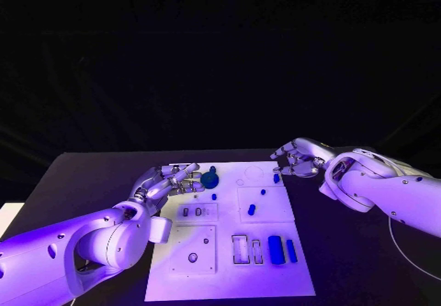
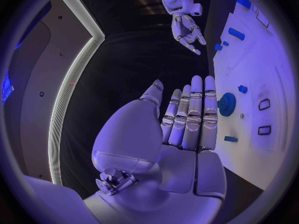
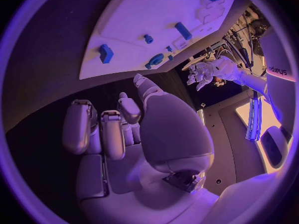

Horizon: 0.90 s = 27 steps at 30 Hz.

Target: Assemble the parts on the task board

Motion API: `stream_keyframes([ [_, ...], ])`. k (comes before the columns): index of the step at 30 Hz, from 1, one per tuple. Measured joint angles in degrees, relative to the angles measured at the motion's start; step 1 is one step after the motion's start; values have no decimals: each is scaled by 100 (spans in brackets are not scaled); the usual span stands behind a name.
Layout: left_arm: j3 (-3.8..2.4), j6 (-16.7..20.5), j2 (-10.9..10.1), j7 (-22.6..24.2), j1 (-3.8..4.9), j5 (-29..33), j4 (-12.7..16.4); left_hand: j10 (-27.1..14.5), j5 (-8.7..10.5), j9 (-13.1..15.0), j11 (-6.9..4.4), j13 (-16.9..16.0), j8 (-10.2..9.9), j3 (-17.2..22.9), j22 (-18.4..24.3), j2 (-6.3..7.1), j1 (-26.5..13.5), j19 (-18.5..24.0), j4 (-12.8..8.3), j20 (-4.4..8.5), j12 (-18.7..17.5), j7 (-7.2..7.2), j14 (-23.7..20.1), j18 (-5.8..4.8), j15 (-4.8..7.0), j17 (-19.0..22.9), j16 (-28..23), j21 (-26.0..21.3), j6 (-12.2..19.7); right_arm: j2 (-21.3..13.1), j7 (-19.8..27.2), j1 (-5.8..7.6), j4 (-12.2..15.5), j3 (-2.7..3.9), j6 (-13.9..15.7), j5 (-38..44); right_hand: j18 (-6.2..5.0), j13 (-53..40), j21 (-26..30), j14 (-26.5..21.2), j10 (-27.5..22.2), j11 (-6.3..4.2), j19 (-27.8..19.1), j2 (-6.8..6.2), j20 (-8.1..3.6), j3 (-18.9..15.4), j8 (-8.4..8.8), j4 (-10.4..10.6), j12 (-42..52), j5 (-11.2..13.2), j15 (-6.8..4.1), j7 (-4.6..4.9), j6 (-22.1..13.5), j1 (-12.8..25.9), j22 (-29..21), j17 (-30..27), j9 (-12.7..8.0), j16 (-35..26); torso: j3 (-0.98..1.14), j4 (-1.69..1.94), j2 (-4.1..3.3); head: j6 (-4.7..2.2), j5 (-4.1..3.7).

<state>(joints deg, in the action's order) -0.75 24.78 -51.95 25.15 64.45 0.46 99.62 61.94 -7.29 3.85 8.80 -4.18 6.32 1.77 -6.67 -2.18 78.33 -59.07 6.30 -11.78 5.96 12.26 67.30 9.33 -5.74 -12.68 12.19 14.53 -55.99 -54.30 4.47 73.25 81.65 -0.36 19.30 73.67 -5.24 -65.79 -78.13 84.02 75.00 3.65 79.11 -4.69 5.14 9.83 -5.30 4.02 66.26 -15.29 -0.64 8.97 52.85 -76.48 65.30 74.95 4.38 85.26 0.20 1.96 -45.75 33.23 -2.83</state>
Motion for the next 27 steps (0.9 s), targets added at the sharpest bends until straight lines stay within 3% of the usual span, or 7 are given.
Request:
stream_keyframes([
  [8,0,-13,18,1,-5,1,-46,0,0,0,0,0,0,0,0,0,0,0,0,0,0,0,0,0,0,1,0,0,0,28,173,-127,-255,-3,-132,-121,0,13,0,0,0,0,0,0,0,-18,0,-17,0,34,0,-18,18,0,-1,-1,-2,0,7,-7,8,-9,-21],
  [12,0,-17,26,1,-5,1,-55,0,0,0,0,0,0,0,-1,0,0,0,0,0,0,0,0,0,0,1,0,0,0,93,179,-188,-408,-6,-184,-140,0,23,0,0,0,0,0,-68,0,-40,0,-87,0,100,0,-18,18,-68,-1,-1,-12,0,1,-1,6,-8,-39],
  [20,1,-25,29,1,-6,3,-68,0,0,0,0,0,0,0,-1,0,0,0,0,0,0,0,0,0,0,1,0,0,0,261,171,-292,-662,-5,-252,-149,0,23,0,0,0,0,-1,-68,0,-47,0,-112,0,143,0,-18,18,-68,-2,-1,-15,0,-13,5,4,16,-33],
  [27,2,-29,28,2,-9,4,-75,0,0,0,0,0,0,0,5,0,0,0,0,0,0,0,0,0,0,-7,0,0,0,307,168,-346,-726,-5,-293,-151,-1,23,0,0,-1,0,-1,-68,0,-40,0,-119,0,143,0,-18,18,-68,-2,-2,-15,-1,-18,3,3,38,-13],
])
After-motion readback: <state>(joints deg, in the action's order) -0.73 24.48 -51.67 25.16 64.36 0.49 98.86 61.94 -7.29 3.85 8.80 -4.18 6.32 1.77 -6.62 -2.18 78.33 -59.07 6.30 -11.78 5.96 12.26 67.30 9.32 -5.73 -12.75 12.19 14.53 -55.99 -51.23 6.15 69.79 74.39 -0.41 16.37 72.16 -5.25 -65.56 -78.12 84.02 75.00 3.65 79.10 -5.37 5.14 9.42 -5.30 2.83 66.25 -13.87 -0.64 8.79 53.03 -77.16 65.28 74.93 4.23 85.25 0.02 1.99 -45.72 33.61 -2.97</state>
